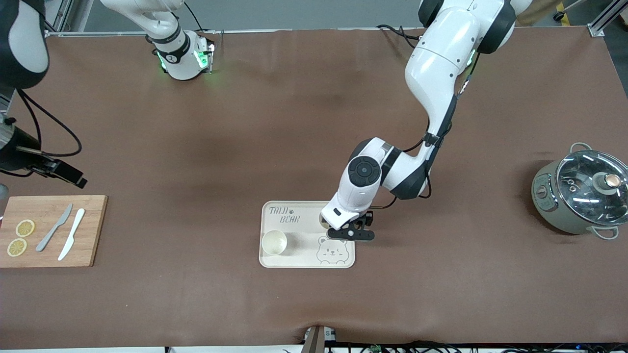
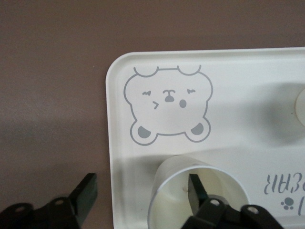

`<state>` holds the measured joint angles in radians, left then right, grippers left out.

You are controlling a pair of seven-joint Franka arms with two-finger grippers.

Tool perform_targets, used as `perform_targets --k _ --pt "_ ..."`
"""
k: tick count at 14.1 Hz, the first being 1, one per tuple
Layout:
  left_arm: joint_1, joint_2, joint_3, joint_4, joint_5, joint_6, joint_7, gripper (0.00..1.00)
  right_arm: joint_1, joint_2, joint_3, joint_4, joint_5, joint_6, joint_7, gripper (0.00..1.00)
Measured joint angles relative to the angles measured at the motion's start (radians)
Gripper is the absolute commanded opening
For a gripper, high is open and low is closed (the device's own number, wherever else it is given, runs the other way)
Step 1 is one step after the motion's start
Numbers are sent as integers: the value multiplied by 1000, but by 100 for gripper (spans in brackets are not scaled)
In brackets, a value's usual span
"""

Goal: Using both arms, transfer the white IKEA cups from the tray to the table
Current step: 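Lower the left gripper and grasp the white cup while the right gripper reaches out, then lift the cup with the left gripper while the right gripper reaches the other cup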

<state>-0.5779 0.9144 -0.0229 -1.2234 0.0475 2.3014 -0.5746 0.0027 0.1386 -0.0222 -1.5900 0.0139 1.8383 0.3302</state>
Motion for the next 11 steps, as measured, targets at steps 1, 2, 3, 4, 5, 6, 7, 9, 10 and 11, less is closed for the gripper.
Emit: perform_targets --k 1,2,3,4,5,6,7,9,10,11 --pt "0 1 0 0 0 0 -4 0 18 15 1 3 0 14 49 100" --pt "0 1 0 0 0 0 -4 0 40 39 2 14 0 24 92 100" --pt "0 1 0 0 0 0 -4 0 64 72 3 37 0 33 135 100" --pt "0 1 0 0 0 0 -4 0 88 113 4 69 0 39 177 100" --pt "0 1 0 0 0 0 -4 0 109 158 5 106 1 49 218 100" --pt "0 2 1 0 0 0 -4 0 128 202 6 139 7 71 258 100" --pt "0 1 0 2 0 3 -4 0 146 243 7 163 20 104 295 100" --pt "-2 0 1 12 0 5 -4 0 175 309 7 185 46 183 347 100" --pt "-1 0 2 13 0 4 -4 0 187 335 8 189 49 213 368 100" --pt "0 -2 4 16 0 -8 -5 0 198 360 8 191 50 239 386 100"
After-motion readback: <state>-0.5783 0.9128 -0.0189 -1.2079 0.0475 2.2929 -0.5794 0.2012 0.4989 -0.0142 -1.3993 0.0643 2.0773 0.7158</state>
